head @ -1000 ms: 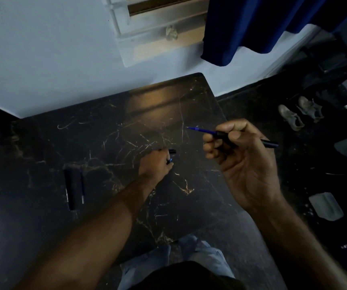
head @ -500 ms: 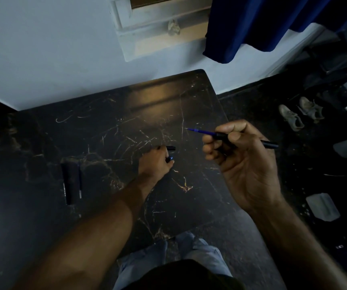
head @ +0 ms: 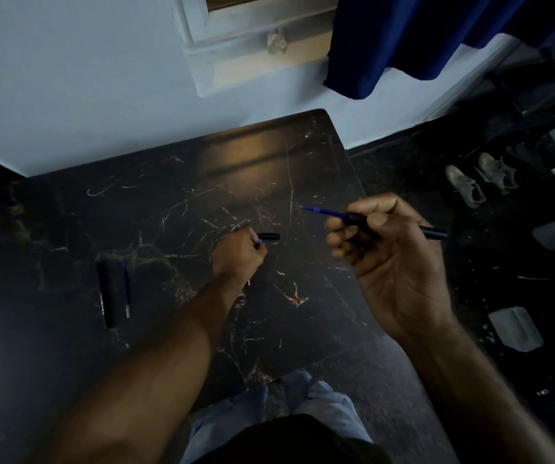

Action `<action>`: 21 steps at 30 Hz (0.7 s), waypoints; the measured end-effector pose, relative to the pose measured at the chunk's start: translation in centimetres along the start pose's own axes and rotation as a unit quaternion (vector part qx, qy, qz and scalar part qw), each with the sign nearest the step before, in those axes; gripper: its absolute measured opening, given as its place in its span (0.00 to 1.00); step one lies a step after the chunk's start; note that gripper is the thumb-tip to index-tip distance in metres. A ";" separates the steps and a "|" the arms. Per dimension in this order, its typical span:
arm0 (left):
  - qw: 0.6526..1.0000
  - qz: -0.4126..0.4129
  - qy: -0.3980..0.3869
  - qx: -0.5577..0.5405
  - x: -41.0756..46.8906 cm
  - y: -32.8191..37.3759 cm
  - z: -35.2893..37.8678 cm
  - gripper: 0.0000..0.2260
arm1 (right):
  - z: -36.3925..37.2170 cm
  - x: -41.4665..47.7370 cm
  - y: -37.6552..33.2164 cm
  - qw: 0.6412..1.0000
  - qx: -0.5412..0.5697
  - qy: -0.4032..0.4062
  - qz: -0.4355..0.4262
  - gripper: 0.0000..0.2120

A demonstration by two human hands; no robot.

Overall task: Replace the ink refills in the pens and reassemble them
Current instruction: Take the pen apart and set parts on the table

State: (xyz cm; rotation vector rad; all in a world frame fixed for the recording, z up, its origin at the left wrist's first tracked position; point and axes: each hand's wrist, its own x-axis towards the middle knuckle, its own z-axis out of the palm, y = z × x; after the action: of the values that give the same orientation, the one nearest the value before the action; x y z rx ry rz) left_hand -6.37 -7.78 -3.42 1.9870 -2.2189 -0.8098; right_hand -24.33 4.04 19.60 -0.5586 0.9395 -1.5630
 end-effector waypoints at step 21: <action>0.998 -0.022 0.045 -0.027 0.5 -0.2 -0.1 0.13 | 0.1 0.6 0.0 1.000 -0.002 -0.002 0.010 0.09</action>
State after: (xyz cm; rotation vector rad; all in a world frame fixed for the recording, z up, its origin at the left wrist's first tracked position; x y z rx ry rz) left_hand -6.20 -8.34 -3.55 2.0117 -2.0897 -0.7595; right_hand -24.38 3.44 19.56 -0.5552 0.9425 -1.5421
